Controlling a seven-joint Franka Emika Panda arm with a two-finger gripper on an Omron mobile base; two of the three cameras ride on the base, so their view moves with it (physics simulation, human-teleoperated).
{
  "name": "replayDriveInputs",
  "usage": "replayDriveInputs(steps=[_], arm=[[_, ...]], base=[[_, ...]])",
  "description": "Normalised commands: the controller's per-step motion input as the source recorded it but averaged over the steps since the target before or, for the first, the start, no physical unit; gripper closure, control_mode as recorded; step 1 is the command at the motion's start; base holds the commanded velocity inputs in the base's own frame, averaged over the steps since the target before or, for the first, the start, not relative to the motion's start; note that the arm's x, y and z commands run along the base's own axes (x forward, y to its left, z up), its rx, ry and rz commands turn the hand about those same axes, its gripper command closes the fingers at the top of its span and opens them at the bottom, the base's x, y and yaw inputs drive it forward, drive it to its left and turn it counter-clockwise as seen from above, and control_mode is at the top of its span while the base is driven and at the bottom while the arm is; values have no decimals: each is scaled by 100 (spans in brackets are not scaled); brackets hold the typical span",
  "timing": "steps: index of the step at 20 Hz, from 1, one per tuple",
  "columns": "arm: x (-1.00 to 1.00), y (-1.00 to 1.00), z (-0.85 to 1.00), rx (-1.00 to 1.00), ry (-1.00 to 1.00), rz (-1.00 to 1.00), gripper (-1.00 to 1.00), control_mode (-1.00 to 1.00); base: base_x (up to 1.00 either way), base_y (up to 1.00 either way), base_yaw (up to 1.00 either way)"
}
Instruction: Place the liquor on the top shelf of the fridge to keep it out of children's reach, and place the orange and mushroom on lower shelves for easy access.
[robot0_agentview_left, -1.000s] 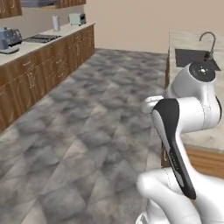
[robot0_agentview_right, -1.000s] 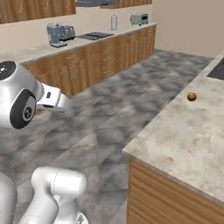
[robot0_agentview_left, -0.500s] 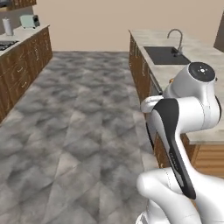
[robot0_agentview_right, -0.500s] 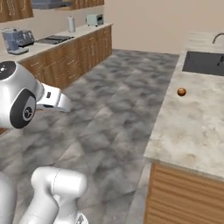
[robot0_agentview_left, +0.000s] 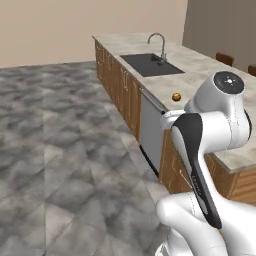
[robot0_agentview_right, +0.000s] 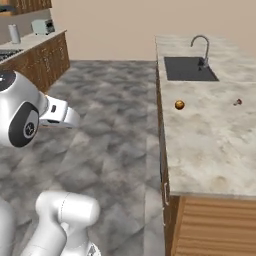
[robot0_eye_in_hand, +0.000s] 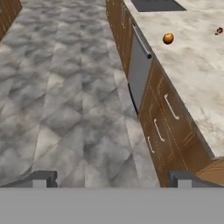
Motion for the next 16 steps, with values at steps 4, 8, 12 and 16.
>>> replayDriveInputs(steps=[4,8,12,16], arm=[[0,0,0,0,0,0,-100,100],[0,0,0,0,0,0,-100,100],[0,0,0,0,0,0,-100,100],[0,0,0,0,0,0,-100,100]], base=[[83,36,-55],[80,34,-56],[72,41,-58],[70,41,-61]])
